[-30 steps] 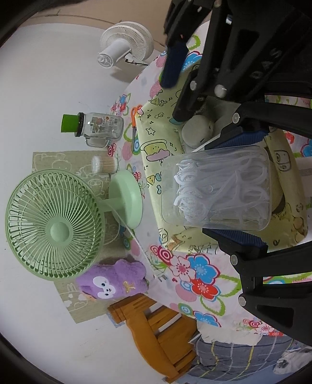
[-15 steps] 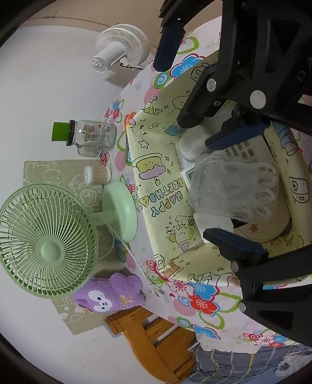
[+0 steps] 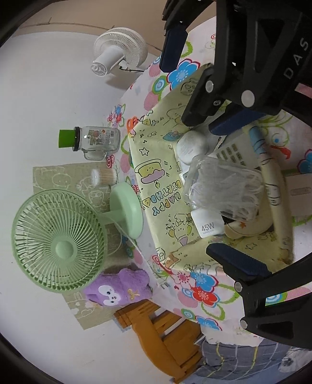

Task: Organize rigid objects
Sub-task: 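Lift both tools out of the box and move back toward the remaining items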

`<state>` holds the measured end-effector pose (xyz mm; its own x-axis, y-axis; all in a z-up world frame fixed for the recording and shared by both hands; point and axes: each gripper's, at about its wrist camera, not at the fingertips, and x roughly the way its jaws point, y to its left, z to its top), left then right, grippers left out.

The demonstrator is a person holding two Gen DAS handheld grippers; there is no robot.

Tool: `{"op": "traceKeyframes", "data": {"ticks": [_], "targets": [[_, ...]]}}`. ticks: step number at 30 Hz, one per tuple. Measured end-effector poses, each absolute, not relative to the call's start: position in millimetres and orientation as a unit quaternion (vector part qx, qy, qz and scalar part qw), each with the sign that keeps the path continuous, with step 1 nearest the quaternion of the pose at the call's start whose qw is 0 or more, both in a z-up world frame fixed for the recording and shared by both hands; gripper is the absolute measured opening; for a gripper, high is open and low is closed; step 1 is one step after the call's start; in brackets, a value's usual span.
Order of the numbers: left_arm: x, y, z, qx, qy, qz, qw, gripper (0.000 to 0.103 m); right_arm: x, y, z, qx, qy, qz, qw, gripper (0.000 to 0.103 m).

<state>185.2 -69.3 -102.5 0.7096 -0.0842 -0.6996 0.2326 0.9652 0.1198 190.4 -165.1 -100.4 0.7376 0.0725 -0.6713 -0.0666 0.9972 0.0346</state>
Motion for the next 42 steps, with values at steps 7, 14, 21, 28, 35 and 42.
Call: {"op": "traceKeyframes", "data": {"ticks": [7,14,21,28,35,42], "targets": [[163,-63,-91,0.094,0.364,-0.084,0.923,0.095,168,-161,-91,0.003,0.350,0.038,0.936,0.079],[141,-57,-81,0.092,0.354,-0.079,0.928,0.095,146,-155,-81,-0.001,0.337,0.040,0.941,0.079],[121,-52,-73,0.086,0.345,-0.081,0.931,0.095,124,-152,-73,0.000,0.325,0.038,0.945,0.082],[103,-48,-68,0.079,0.340,-0.084,0.933,0.096,105,-149,-69,-0.003,0.317,0.039,0.948,0.084],[84,-41,-63,0.073,0.332,-0.081,0.937,0.098,86,-145,-66,-0.004,0.307,0.041,0.951,0.088],[65,-36,-59,0.070,0.325,-0.075,0.940,0.100,66,-142,-64,-0.003,0.297,0.042,0.954,0.095]]}}
